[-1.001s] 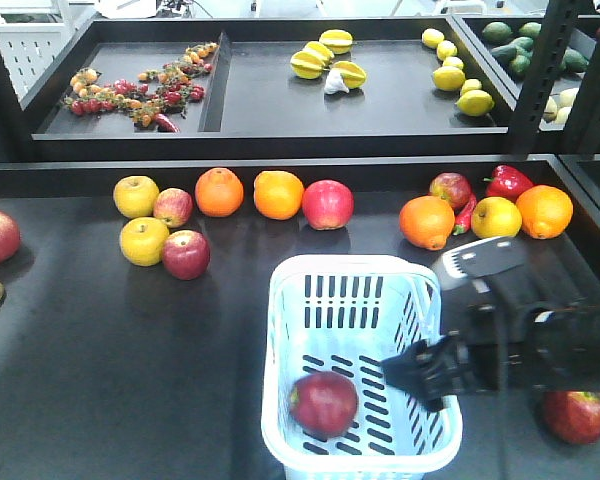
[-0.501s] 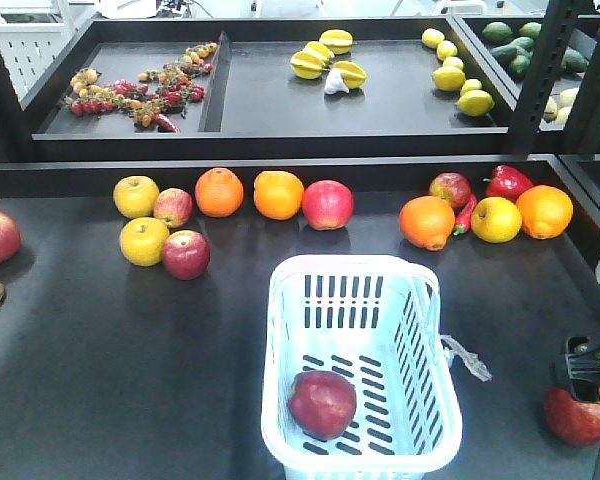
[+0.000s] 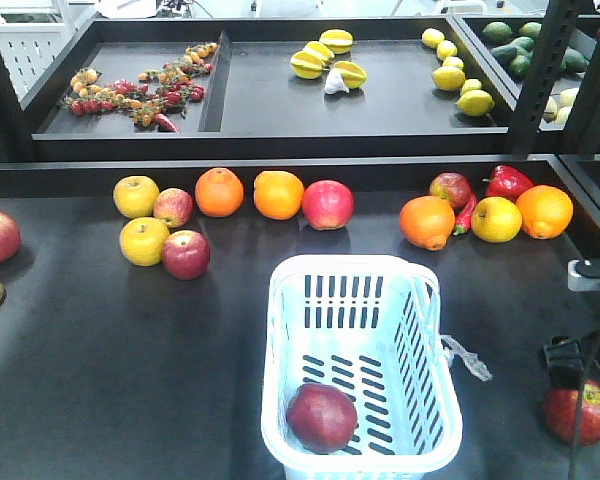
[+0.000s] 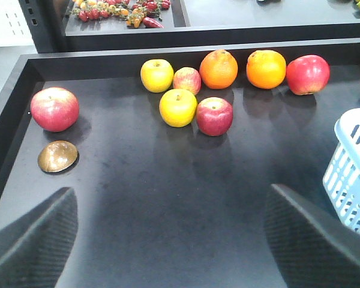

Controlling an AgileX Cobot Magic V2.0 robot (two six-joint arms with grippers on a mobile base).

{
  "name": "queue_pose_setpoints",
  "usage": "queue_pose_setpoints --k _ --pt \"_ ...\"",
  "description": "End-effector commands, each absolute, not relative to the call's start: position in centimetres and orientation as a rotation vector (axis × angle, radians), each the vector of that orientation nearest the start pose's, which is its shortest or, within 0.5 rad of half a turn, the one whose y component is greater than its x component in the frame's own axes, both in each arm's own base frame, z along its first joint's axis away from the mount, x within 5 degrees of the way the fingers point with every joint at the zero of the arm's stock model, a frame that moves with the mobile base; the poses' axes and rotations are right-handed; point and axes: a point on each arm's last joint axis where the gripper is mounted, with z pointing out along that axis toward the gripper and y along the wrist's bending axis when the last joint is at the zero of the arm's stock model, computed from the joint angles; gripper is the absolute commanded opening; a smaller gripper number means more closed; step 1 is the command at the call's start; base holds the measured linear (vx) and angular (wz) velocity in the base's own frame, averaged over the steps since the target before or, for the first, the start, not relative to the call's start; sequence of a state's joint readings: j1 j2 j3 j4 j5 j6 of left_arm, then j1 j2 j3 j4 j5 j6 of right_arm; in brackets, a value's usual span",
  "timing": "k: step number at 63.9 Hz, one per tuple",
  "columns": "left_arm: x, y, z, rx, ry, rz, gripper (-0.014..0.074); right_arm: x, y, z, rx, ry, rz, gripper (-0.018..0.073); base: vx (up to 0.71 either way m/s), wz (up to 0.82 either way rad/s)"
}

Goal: Pick three apples into basket with both arms
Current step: 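Move the right gripper back down and grasp another red apple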

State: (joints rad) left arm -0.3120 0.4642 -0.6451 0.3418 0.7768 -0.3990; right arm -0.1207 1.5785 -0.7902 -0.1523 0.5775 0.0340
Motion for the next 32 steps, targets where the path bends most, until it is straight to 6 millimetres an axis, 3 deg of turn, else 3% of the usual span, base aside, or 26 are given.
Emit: queue_pose_setpoints --k 1,16,32 --pt "8.4 -0.5 34.3 0.017 1.961 -0.066 0.0593 29.0 -4.9 18.1 0.04 2.787 -0.233 0.0627 0.0 0.0" --pt "8.4 -0.5 34.3 0.017 1.961 -0.066 0.0593 30.9 -5.2 14.6 0.0 2.866 -0.239 0.0623 0.0 0.0" --pt "8.4 -0.5 34.3 0.017 1.961 -0.066 0.0593 31.2 -5.2 10.4 -0.017 2.967 -0.215 0.0617 0.0 0.0"
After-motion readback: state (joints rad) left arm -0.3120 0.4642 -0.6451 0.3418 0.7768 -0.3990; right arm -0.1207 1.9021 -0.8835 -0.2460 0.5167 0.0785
